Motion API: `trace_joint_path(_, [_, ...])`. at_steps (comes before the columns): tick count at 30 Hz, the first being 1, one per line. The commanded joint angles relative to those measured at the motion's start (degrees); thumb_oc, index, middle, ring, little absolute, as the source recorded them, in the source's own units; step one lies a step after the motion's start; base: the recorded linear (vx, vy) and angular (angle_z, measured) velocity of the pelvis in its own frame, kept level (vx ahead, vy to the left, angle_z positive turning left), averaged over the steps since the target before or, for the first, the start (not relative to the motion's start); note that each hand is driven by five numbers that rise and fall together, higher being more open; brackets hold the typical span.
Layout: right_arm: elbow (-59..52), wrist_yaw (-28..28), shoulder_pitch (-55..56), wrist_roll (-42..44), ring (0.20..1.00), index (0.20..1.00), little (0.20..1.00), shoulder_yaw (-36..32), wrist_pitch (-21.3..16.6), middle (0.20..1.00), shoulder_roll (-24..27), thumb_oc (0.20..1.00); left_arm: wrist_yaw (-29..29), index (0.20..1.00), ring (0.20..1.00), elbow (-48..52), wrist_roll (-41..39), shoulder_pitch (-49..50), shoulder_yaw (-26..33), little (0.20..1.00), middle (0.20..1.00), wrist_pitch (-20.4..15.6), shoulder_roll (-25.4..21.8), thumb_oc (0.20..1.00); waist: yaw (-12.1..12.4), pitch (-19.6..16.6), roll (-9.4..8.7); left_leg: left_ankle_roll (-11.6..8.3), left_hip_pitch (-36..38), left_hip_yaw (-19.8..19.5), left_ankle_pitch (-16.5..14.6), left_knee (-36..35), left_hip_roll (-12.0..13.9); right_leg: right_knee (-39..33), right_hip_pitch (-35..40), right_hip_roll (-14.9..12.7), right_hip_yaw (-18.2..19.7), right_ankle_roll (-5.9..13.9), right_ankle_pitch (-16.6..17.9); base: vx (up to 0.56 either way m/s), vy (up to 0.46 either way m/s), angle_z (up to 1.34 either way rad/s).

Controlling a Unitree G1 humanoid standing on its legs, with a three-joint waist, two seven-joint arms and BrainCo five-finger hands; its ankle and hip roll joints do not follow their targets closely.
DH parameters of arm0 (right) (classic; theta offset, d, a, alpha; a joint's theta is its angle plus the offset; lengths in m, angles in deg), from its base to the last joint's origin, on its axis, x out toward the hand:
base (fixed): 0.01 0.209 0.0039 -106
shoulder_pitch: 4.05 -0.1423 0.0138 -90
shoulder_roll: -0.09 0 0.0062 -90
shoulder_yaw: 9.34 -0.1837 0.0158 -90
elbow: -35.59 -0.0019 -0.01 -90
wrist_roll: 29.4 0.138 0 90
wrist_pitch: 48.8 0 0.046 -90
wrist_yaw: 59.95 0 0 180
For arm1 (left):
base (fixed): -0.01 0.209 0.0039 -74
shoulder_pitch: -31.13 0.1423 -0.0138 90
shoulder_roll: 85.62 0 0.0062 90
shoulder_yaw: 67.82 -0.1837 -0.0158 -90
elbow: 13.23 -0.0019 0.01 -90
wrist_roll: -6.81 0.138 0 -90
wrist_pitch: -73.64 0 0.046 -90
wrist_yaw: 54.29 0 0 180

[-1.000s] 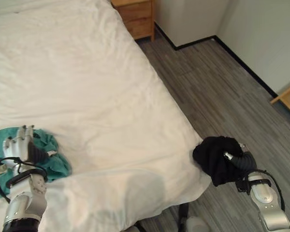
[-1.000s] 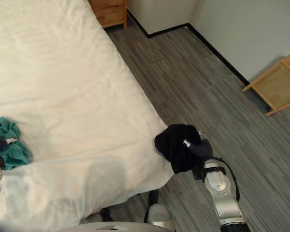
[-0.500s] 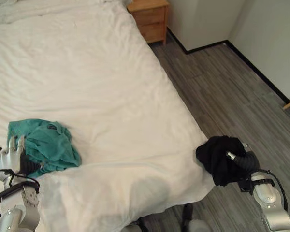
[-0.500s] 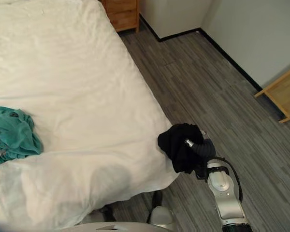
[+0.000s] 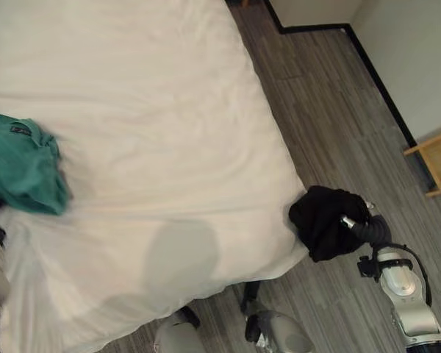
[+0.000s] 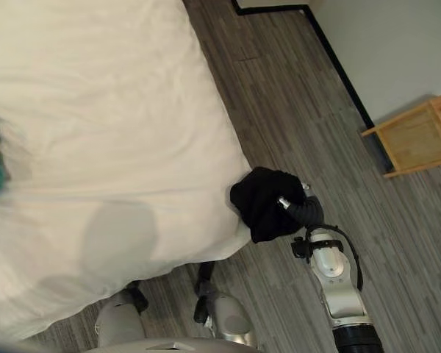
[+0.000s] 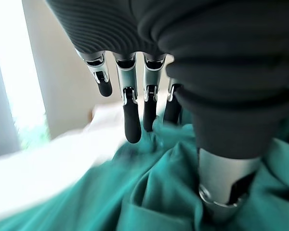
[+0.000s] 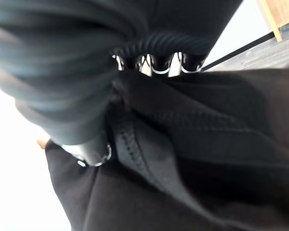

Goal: Pick up bed clothes into laundry basket.

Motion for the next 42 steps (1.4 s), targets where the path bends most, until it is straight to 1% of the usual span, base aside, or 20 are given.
trace_joint_path(1, [-4.35, 0.99, 1.22, 1.26, 0.2, 0.2, 0.2, -1.66, -4.95, 0.2, 1.28, 0.2, -4.78, 1.0, 1.0, -1.68, 2.85, -3.02, 0.54, 1.0, 1.0, 1.2, 0.76, 1.0, -0.98, -2.78, 3.03, -5.13, 4.06, 2.34, 2.94, -3.67, 3.5, 1.13, 4.18, -4.27, -0.96, 6.37, -2.94, 0.03, 0.08, -0.12])
trace_joint_path(4, [-4.08, 0.97, 1.32, 1.18, 0.2, 0.2, 0.2, -1.28, -5.32, 0.2, 1.19, 0.2, -6.0, 1.0, 1.0, -0.95, 3.69, -2.91, 0.88, 1.0, 1.0, 1.72, 2.54, 1.0, -1.21, -3.46, 3.43, -4.93, 4.55, 2.35, 2.46, -3.7, 2.91, 1.12, 4.74, -4.59, -1.18, 6.4, -3.09, 0.02, 0.055, -0.1])
trace_joint_path(5, [-4.01, 0.69, 1.24, 1.31, 0.2, 0.2, 0.2, -0.89, -5.33, 0.2, 2.05, 0.2, -5.57, 1.0, 1.0, -3.94, 2.43, -4.03, -0.11, 1.0, 1.0, 1.4, 2.06, 1.0, -1.89, -4.01, 3.91, -4.73, 5.06, 2.66, 2.19, -3.71, 2.53, 1.14, 5.1, -4.74, -1.19, 6.44, -3.09, 0.01, 0.073, -0.03])
trace_joint_path(7, [-4.02, 0.68, 1.3, 1.36, 0.2, 0.2, 0.2, -1.01, -5.31, 0.2, 2.07, 0.2, -5.75, 1.0, 1.0, -4.53, 2.21, -4.74, -0.8, 1.0, 1.0, 1.24, 1.94, 1.0, -1.78, -3.98, 3.92, -4.7, 5.09, 2.66, 2.13, -3.71, 2.47, 1.14, 5.15, -4.8, -1.21, 6.49, -3.09, 0.01, 0.055, -0.01])
trace_joint_path(10, [-4.74, -0.02, 1.54, 1.55, 0.2, 0.2, 0.2, -0.28, -5.47, 0.2, 2.95, 0.2, -4.57, 1.0, 1.0, -12.6, -1.47, -6.41, -4.97, 1.0, 1.0, -0.45, 1.63, 1.0, -2.78, -4.67, 4.79, -4.16, 5.69, 3.64, 1.63, -3.67, 1.58, 1.22, 5.64, -5.19, -1.15, 6.67, -2.91, 0.01, 0.095, 0.03])
trace_joint_path(15, [-4.8, 0.05, 1.3, 1.85, 0.2, 0.2, 0.2, 0.39, -5.5, 0.2, 3.75, 0.2, -3.45, 1.0, 1.0, -20.04, -4.61, -8.95, -8.93, 1.0, 1.0, -1.69, 0.49, 1.0, -3.63, -4.65, 4.97, -3.8, 5.64, 4.31, 1.47, -3.62, 1.25, 1.27, 5.19, -5.36, -0.88, 7.06, -2.4, 0.0, 0.056, -0.02])
trace_joint_path(17, [-4.84, 0.11, 1.19, 1.91, 0.2, 0.2, 0.2, 0.42, -5.53, 0.2, 3.89, 0.2, -3.32, 1.0, 1.0, -21.68, -5.1, -9.5, -9.6, 1.0, 1.0, -1.81, 0.18, 1.0, -3.78, -4.59, 4.88, -3.75, 5.61, 4.43, 1.46, -3.61, 1.25, 1.28, 5.04, -5.4, -0.83, 7.16, -2.31, -0.01, 0.029, -0.06])
trace_joint_path(19, [-4.88, 0.36, 1.34, 1.58, 0.2, 0.2, 0.2, -0.07, -5.15, 0.2, 3.66, 0.2, -1.8, 1.0, 1.0, -19.02, -5.06, -9.14, -9.81, 1.0, 1.0, -1.77, 0.35, 1.0, -3.42, -4.3, 4.85, -3.61, 5.28, 4.33, 1.46, -3.62, 1.02, 1.29, 4.8, -5.52, -0.88, 7.2, -2.19, -0.02, 0.027, -0.07])
trace_joint_path(25, [-5.21, 0.46, 0.22, 2.18, 0.2, 0.2, 0.2, 0.6, -5.46, 0.2, 4.12, 0.2, -1.43, 1.0, 1.0, -25.35, -5.68, -9.56, -11.33, 1.0, 1.0, -1.91, 1.89, 1.0, -4.06, -3.44, 3.93, -3.72, 4.26, 4.31, 2.12, -3.52, 1.49, 1.35, 3.77, -5.13, -0.68, 6.99, -2.0, -0.02, -0.005, 0.0])
trace_joint_path(26, [-5.77, 0.64, -1.11, 2.5, 0.2, 0.2, 0.2, 0.81, -5.42, 0.2, 4.68, 0.2, -0.76, 1.0, 1.0, -25.17, -5.55, -10.99, -13.4, 1.0, 1.0, -2.01, 2.24, 1.0, -4.28, -2.09, 3.27, -3.83, 2.85, 4.15, 2.77, -3.49, 2.09, 1.4, 2.25, -4.73, -0.47, 7.1, -1.43, -0.08, -0.026, -0.01])
trace_joint_path(29, [-5.99, 1.03, -1.74, 2.47, 0.2, 0.2, 0.2, 0.74, -5.41, 0.2, 4.75, 0.2, -0.68, 1.0, 1.0, -24.18, -4.88, -11.31, -13.96, 1.0, 1.0, -1.75, 1.98, 1.0, -4.34, -1.5, 2.88, -3.92, 2.01, 4.06, 3.13, -3.48, 2.47, 1.38, 1.37, -4.51, -0.35, 7.21, -1.09, -0.04, -0.015, -0.01])
trace_joint_path(31, [-5.86, 1.93, -3.6, 2.47, 0.2, 0.2, 0.2, -0.04, -4.84, 0.2, 4.22, 0.2, 0.12, 1.0, 1.0, -20.91, -2.71, -10.02, -13.92, 1.0, 1.0, -1.53, 2.3, 1.0, -3.77, 0.05, 1.89, -4.2, -0.32, 3.56, 4.07, -3.52, 3.31, 1.27, -0.89, -4.25, -0.18, 7.39, -0.43, -0.05, -0.032, 0.0])
trace_joint_path(33, [-5.78, 2.28, -3.87, 2.22, 0.2, 0.2, 0.2, -0.26, -4.76, 0.2, 3.98, 0.2, 0.87, 1.0, 1.0, -18.62, -1.33, -9.56, -13.76, 1.0, 1.0, -1.18, 2.04, 1.0, -3.64, 0.35, 1.72, -4.28, -1.16, 3.42, 4.32, -3.53, 3.59, 1.24, -1.59, -4.21, -0.29, 7.52, -0.22, -0.03, -0.021, -0.02])
trace_joint_path(35, [-5.53, 2.43, -4.41, 2.06, 0.2, 0.2, 0.2, -0.77, -4.43, 0.2, 3.3, 0.2, 2.1, 1.0, 1.0, -16.82, 0.17, -8.09, -13.35, 1.0, 1.0, -1.21, 2.84, 1.0, -3.1, 0.73, 1.57, -4.36, -1.9, 3.18, 4.49, -3.57, 3.71, 1.21, -2.28, -4.36, -0.47, 7.53, -0.14, -0.01, -0.015, 0.02])
trace_joint_path(36, [-5.88, 2.53, -4.36, 1.42, 0.2, 0.2, 0.2, -1.69, -4.66, 0.2, 2.61, 0.2, 3.96, 1.0, 1.0, -15.09, 3.45, -4.52, -13.79, 1.0, 1.0, -3.52, 5.13, 1.0, -2.15, 1.31, 1.24, -4.43, -2.44, 2.87, 4.63, -3.55, 3.78, 1.18, -2.48, -4.5, -0.83, 7.5, -0.26, -0.01, -0.047, 0.0])
trace_joint_path(37, [-6.44, 2.22, -3.18, 1.61, 0.2, 0.2, 0.2, -2.16, -4.72, 0.2, 1.49, 0.2, 2.36, 1.0, 1.0, -15.58, 2.87, 0.15, -10.69, 1.0, 1.0, -2.22, 9.15, 1.0, -1.34, 1.61, 1.53, -4.44, -2.58, 2.63, 4.77, -3.55, 3.74, 1.19, -2.49, -4.79, -1.41, 7.17, -0.41, -0.01, -0.05, -0.02])
trace_joint_path(39, [-5.82, 1.85, -2.58, 2.32, 0.2, 0.2, 0.2, -2.47, -4.79, 0.2, 1.1, 0.2, 3.27, 1.0, 1.0, -17.3, 1.64, 3.91, -10.37, 1.0, 1.0, -2.6, 13.39, 1.0, -0.86, 2.25, 2.06, -4.5, -2.4, 2.3, 4.8, -3.57, 3.69, 1.18, -2.19, -5.1, -1.88, 6.9, -0.67, 0.0, -0.023, 0.02])
trace_joint_path(40, [-5.77, 1.82, -2.51, 2.37, 0.2, 0.2, 0.2, -2.48, -4.84, 0.2, 1.28, 0.2, 3.26, 1.0, 1.0, -17.3, 1.63, 3.99, -10.39, 1.0, 1.0, -2.63, 13.55, 1.0, -0.9, 2.23, 2.2, -4.5, -2.34, 2.28, 4.8, -3.58, 3.7, 1.18, -2.11, -5.08, -1.91, 6.89, -0.69, 0.01, -0.006, 0.08])
trace_joint_path(41, [-5.54, 1.67, -2.08, 2.84, 0.2, 0.2, 0.2, -2.82, -4.93, 0.2, 1.46, 0.2, 4.61, 1.0, 1.0, -18.53, 0.84, 5.08, -11.49, 1.0, 1.0, -3.29, 16.08, 1.0, -0.61, 2.5, 2.66, -4.52, -2.04, 2.03, 4.67, -3.62, 3.49, 1.21, -1.79, -5.24, -1.95, 6.7, -0.94, 0.01, -0.003, 0.07])
trace_joint_path(42, [-5.53, 1.66, -2.01, 2.86, 0.2, 0.2, 0.2, -2.88, -4.95, 0.2, 1.57, 0.2, 4.6, 1.0, 1.0, -18.63, 0.83, 4.97, -11.63, 1.0, 1.0, -3.32, 16.18, 1.0, -0.6, 2.51, 2.76, -4.52, -1.99, 2.01, 4.65, -3.63, 3.48, 1.21, -1.73, -5.24, -1.97, 6.7, -0.96, 0.02, 0.004, 0.08])
